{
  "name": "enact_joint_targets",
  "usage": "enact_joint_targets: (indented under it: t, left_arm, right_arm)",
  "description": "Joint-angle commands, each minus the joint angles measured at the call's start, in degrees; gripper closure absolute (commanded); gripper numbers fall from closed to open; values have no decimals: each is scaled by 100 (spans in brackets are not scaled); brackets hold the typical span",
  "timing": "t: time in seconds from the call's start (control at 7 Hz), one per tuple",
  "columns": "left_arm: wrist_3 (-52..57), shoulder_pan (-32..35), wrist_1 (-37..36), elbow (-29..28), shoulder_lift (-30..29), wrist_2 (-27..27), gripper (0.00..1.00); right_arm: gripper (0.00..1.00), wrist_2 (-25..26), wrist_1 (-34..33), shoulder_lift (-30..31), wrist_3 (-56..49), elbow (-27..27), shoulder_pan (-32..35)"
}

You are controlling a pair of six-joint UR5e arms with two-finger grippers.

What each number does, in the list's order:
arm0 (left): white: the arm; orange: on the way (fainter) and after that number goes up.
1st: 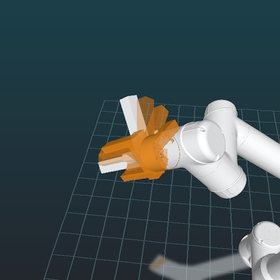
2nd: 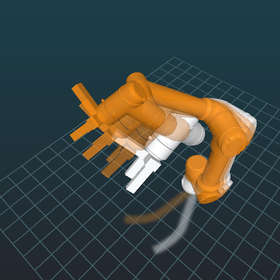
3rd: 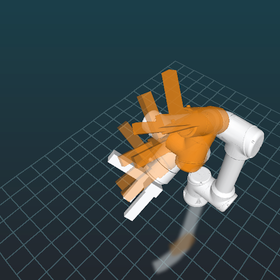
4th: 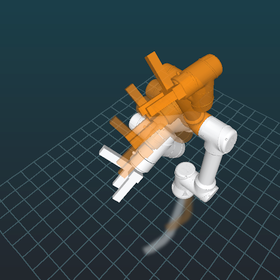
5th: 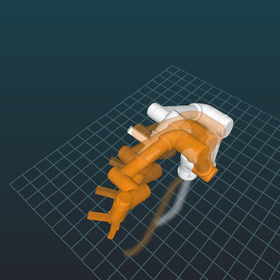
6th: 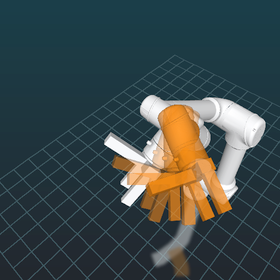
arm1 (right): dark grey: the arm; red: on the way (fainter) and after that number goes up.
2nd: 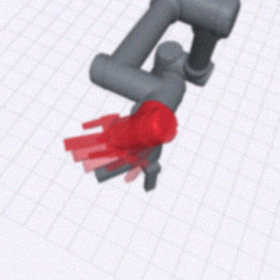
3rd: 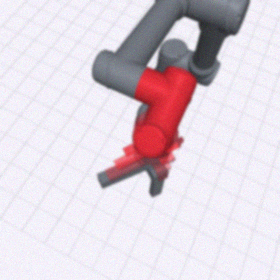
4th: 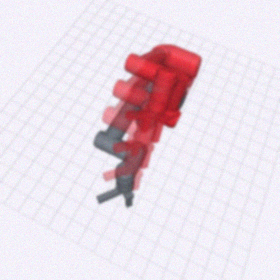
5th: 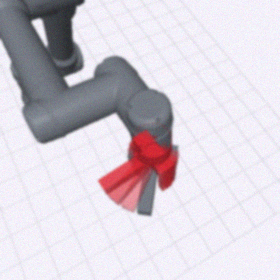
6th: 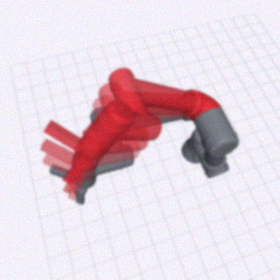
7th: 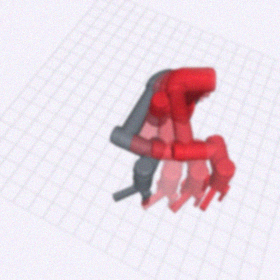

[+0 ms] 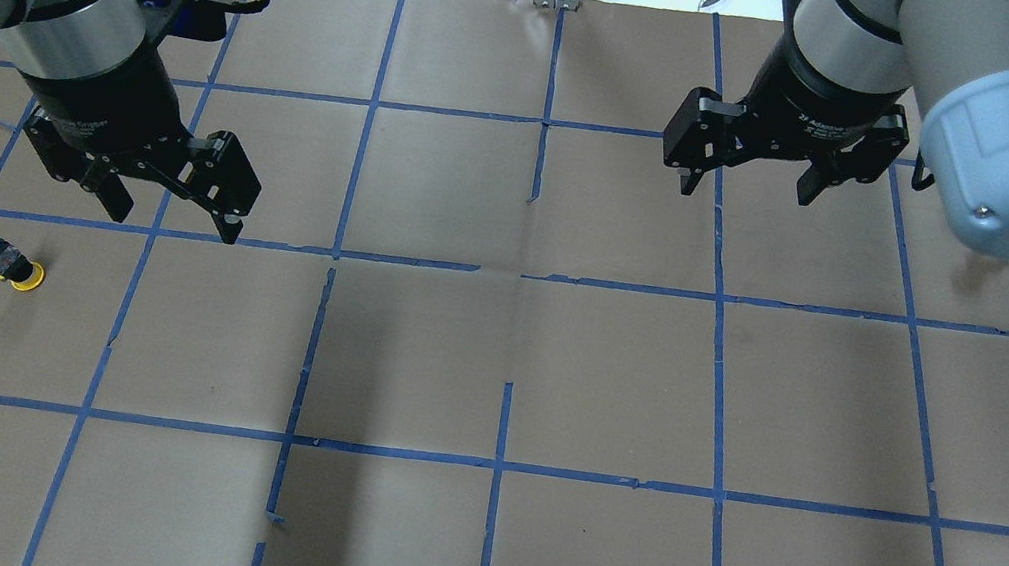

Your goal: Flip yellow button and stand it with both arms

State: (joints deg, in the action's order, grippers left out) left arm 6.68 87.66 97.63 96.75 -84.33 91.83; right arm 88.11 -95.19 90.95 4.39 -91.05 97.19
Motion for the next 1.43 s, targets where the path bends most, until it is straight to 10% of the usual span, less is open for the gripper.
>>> enact_joint_targets:
  t: [0.0,1.29]
  left_arm:
    - [0,-3,2,1,4,1,0]
    - [-27,-29,37,37,-57,107,0]
  right_arm:
    - [0,4,0,2,-9,0,-7]
    - [0,-14,0,2,0,0,-7]
